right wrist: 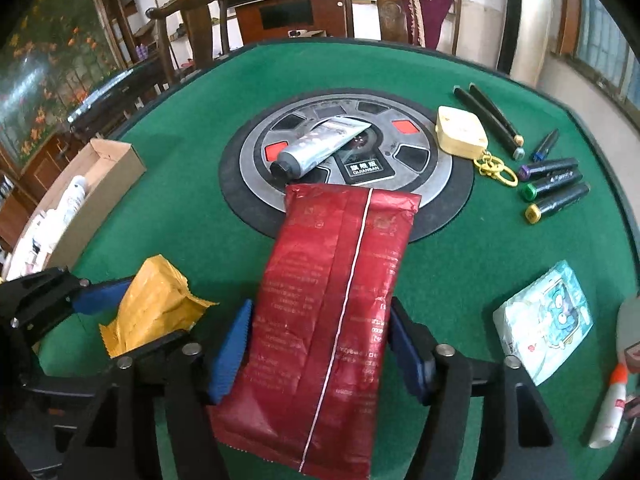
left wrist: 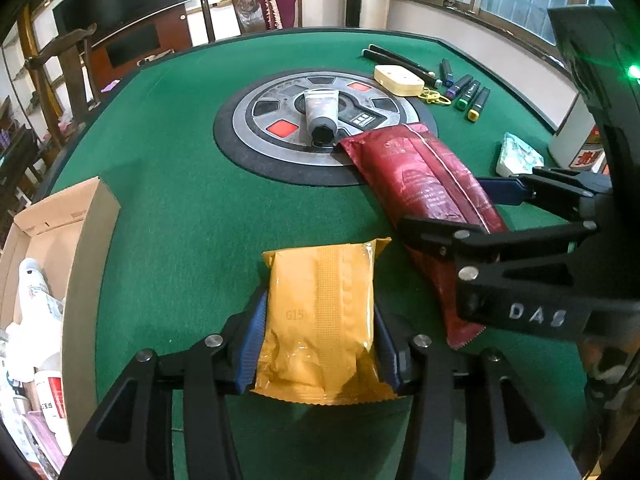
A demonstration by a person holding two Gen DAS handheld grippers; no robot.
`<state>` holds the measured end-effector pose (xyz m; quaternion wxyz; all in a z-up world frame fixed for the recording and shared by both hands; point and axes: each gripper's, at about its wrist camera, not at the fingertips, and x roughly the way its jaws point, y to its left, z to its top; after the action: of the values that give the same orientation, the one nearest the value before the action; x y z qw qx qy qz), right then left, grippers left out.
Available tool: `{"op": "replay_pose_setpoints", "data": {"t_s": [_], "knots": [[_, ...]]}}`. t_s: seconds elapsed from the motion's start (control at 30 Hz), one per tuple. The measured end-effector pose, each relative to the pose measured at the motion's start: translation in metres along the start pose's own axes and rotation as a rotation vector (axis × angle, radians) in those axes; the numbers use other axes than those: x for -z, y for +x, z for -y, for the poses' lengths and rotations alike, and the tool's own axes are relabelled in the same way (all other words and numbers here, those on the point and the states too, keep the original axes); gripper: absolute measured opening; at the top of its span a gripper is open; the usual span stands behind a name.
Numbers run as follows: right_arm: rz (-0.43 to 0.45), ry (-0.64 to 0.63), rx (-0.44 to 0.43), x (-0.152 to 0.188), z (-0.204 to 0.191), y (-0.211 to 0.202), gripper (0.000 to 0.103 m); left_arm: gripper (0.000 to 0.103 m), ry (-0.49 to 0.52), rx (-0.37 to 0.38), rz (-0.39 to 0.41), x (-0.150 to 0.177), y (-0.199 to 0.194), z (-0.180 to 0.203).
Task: Organize objects
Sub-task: 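Grasp the red foil bag with the right gripper while the left gripper holds the yellow packet, then lift both foil packets off the table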
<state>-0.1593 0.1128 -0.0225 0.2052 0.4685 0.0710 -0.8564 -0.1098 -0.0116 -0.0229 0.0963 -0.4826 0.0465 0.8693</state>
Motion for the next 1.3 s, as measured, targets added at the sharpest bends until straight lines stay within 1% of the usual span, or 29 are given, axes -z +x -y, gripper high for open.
{"op": "replay_pose_setpoints", "data": {"t_s": [0.1, 0.3, 0.53, 0.9, 1.3], "knots": [[0.014, 0.001, -0.005, 0.001, 0.001, -0.003, 0.060, 0.043, -0.019, -0.002, 0.013, 0.002, -0.002, -0.003], [0.040, 0.010, -0.021, -0.001, 0.002, -0.007, 0.054, 0.043, -0.081, 0.034, 0.015, 0.007, -0.006, -0.014], [0.079, 0.001, -0.045, -0.002, -0.002, -0.014, 0.054, 0.043, -0.125, 0.029, 0.024, 0.011, -0.012, -0.026], [0.123, -0.006, -0.112, -0.003, -0.008, -0.026, 0.055, 0.043, -0.129, 0.009, 0.030, 0.011, -0.015, -0.028], [0.164, -0.032, -0.147, -0.001, -0.021, -0.041, 0.055, 0.043, -0.128, -0.016, 0.052, 0.012, -0.027, -0.028]]}}
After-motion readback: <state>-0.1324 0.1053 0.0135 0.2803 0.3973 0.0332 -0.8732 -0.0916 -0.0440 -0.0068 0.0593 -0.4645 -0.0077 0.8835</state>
